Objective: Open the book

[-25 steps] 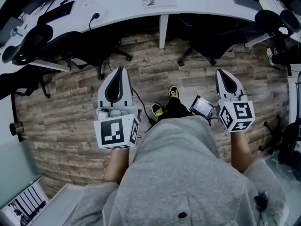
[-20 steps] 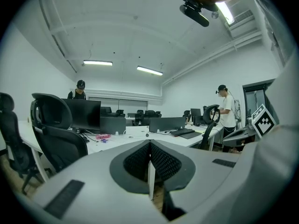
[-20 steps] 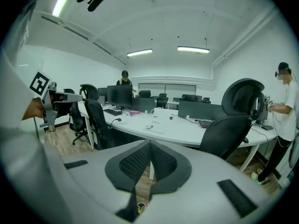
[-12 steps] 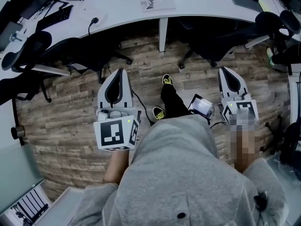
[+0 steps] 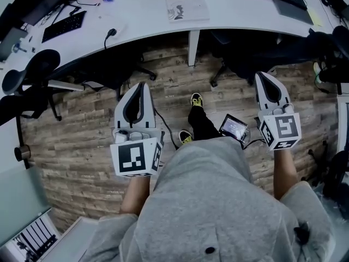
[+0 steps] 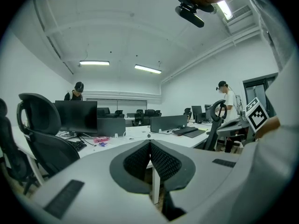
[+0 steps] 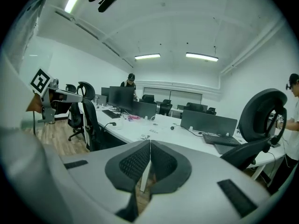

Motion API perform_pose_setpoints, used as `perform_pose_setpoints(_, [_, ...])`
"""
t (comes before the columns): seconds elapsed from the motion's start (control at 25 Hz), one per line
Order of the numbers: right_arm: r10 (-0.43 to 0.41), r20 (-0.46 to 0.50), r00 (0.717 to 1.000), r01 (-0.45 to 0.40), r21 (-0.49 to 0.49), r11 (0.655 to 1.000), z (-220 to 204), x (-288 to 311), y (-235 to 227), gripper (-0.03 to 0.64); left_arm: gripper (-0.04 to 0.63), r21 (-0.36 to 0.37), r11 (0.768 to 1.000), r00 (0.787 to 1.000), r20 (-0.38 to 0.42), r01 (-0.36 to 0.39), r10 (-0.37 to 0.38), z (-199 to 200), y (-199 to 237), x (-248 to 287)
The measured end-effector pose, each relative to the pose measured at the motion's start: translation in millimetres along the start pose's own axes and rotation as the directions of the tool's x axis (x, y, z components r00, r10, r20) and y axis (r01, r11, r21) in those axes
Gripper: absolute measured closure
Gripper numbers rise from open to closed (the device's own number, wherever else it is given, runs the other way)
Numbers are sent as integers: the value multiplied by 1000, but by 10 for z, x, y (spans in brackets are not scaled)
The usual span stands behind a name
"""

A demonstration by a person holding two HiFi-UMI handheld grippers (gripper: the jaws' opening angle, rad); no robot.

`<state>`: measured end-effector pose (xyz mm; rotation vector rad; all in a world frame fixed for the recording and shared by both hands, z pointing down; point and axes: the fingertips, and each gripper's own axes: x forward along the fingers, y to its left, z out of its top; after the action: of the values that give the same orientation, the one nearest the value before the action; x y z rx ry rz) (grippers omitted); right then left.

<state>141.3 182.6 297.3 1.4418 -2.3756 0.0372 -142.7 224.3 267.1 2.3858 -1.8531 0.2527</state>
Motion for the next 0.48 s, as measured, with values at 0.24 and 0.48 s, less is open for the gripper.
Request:
perform_pose_setpoints(0.24, [41,35,999,-41,15,999,239,407,-106,591,586,2,1000,1000,-21,-13,13,18,109,369])
perform_pose_setpoints(0.48, [86,57,995,-89,53,995,440,802,-187,591,586,-2,1000,999,-51,-17,16,20,214,829])
